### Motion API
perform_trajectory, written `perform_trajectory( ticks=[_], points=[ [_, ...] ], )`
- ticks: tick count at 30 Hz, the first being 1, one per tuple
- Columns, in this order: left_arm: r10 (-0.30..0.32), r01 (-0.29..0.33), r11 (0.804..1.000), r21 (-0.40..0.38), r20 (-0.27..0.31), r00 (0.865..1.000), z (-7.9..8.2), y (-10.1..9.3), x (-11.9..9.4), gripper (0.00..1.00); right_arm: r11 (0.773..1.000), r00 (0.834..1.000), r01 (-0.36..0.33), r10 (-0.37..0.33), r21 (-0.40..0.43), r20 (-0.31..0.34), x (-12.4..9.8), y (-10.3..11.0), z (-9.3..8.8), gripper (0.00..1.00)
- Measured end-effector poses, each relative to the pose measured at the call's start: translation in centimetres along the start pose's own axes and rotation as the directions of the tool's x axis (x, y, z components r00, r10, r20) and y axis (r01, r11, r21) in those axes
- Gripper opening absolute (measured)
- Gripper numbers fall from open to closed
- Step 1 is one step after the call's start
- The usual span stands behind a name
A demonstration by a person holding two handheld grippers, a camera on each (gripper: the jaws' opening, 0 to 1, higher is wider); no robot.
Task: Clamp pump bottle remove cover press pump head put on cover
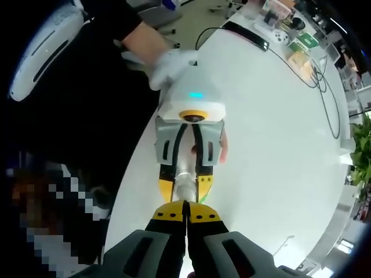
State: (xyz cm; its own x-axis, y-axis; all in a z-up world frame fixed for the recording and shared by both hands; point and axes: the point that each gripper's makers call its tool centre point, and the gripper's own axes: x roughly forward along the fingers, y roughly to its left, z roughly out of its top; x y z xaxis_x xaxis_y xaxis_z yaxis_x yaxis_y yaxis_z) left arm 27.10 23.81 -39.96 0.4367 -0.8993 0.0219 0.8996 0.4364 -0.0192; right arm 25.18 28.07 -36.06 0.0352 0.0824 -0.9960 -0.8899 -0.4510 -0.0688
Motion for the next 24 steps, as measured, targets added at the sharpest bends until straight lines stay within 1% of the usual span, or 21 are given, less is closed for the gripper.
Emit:
perform_trajectory(
  ticks=[16,24],
  points=[
    [0.002,-0.002,1.000,0.001,0.001,1.000,0.22,-0.47,-0.02,0.16,1.000,1.000,-0.008,0.008,0.001,0.002,0.00,0.02,0.01,0.00],
    [0.002,-0.002,1.000,0.000,0.001,1.000,0.19,-0.42,-0.01,0.16,1.000,1.000,-0.009,0.009,-0.002,0.001,-0.01,-0.03,0.00,0.00]
  ],
)
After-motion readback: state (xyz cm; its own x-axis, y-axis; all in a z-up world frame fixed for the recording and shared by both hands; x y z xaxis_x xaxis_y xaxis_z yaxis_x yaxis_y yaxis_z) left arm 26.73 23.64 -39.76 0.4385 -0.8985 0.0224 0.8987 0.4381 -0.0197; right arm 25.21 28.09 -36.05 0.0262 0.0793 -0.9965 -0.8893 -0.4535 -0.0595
